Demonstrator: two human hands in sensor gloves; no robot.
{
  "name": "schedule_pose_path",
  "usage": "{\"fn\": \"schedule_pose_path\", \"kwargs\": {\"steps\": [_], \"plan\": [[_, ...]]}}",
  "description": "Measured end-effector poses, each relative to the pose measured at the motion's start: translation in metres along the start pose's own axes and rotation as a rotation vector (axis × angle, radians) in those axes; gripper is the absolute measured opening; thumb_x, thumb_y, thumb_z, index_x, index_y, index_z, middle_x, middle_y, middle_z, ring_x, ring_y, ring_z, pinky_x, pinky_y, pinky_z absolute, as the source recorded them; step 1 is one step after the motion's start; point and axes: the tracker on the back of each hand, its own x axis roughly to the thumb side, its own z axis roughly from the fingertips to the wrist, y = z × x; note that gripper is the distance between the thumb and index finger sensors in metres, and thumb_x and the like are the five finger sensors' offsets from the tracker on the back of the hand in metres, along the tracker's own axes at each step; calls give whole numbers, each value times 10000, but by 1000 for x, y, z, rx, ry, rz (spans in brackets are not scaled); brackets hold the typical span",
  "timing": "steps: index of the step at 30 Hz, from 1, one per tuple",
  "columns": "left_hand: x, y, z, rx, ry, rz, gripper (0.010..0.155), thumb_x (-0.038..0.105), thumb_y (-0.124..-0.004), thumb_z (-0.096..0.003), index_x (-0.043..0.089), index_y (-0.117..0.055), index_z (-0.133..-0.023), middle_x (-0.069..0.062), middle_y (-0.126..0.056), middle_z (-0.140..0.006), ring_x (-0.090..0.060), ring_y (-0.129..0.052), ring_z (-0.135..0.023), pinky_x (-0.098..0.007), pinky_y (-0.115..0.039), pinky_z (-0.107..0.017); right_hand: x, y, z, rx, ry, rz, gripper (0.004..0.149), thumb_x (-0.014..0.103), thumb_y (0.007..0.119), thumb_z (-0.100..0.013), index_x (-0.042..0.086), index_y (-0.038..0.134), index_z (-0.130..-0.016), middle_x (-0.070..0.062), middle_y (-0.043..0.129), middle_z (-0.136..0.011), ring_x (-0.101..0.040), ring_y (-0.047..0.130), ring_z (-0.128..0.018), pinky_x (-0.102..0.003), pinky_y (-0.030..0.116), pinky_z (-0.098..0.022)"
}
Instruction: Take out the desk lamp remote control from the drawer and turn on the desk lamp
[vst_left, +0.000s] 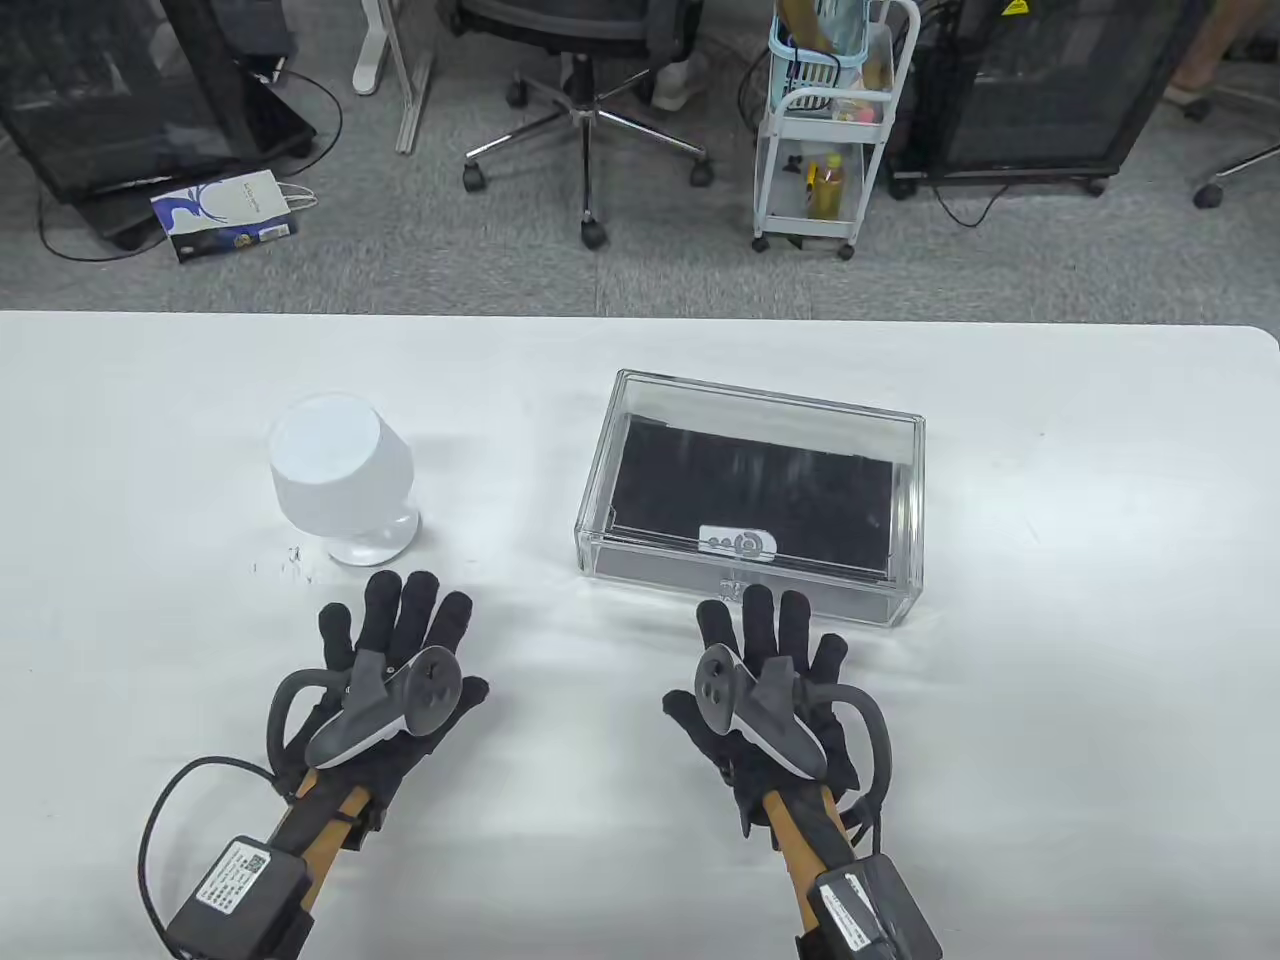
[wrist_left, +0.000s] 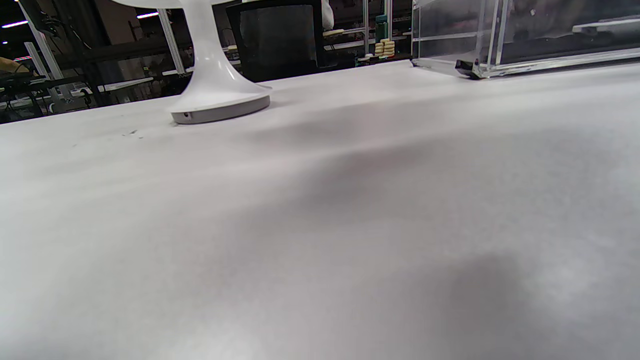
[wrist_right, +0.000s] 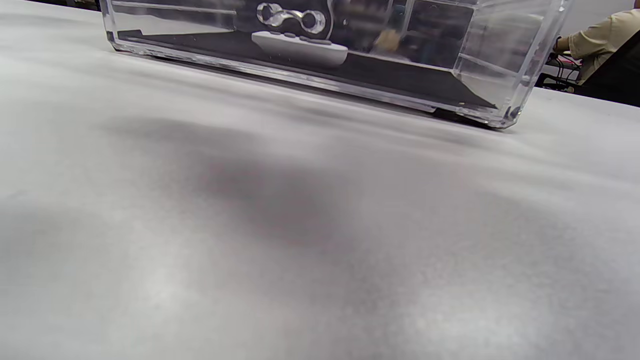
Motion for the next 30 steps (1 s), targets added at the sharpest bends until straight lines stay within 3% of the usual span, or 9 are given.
{"fn": "schedule_pose_path", "kwargs": {"steps": [10,12,14,16,19,23,25,28,30], "plan": [[0,1,0,-11,6,3,771,742,-372,-396,467,-43,-1037,68,15,-1194,-298,18,-1146,-692,-130,-730,-2,0,0,-5,19,5,860,852,474,-347,503,52,-1010,56,44,-1167,-280,121,-1126,-570,310,-809],[-1,1,0,-11,10,7,770,741,-372,-397,468,-44,-1037,68,15,-1194,-297,15,-1147,-692,-131,-730,-4,-2,-1,-31,48,4,858,847,482,-356,496,71,-1022,46,105,-1188,-284,216,-1148,-563,385,-812],[-2,1,0,-13,14,7,770,740,-374,-398,466,-45,-1037,68,13,-1195,-299,14,-1146,-692,-132,-730,-8,-6,0,-83,81,-17,874,835,520,-362,437,178,-1061,32,289,-1211,-278,453,-1146,-526,548,-791],[-3,0,0,-22,19,5,769,740,-374,-398,467,-45,-1037,69,10,-1195,-297,13,-1147,-692,-132,-730,-12,-10,-2,-96,104,-44,861,804,577,-376,380,293,-1069,42,485,-1179,-239,690,-1066,-437,694,-729],[-2,0,0,-30,19,4,768,739,-375,-398,467,-47,-1037,69,10,-1195,-296,11,-1149,-692,-131,-731,-16,-14,-7,-111,171,-35,832,786,628,-379,325,441,-1046,9,686,-1066,-188,883,-879,-317,810,-576],[-1,-2,-3,-37,13,1,768,738,-379,-398,469,-50,-1037,69,6,-1197,-295,9,-1150,-691,-131,-733,-24,-26,-20,-222,315,-59,784,791,675,-350,235,696,-902,12,974,-724,-102,1063,-421,-187,874,-246],[0,-4,-4,-46,11,-4,768,738,-380,-398,468,-53,-1038,69,3,-1197,-295,6,-1151,-691,-133,-732,-26,-31,-32,-172,380,-75,812,821,667,-335,215,732,-872,5,998,-670,-96,1066,-350,-173,867,-201],[1,-6,-6,-55,5,-4,768,738,-381,-398,469,-55,-1039,71,-2,-1199,-295,1,-1153,-692,-133,-732,-27,-31,-52,-77,462,-92,884,870,634,-317,200,717,-888,-8,993,-705,-93,1067,-349,-167,865,-198],[1,-6,-7,-61,4,-2,767,738,-382,-398,469,-59,-1039,70,-6,-1200,-291,-4,-1156,-691,-134,-733,-27,-30,-64,-33,506,-112,900,899,612,-308,176,757,-825,-4,1018,-655,-77,1077,-322,-154,872,-183]]}}
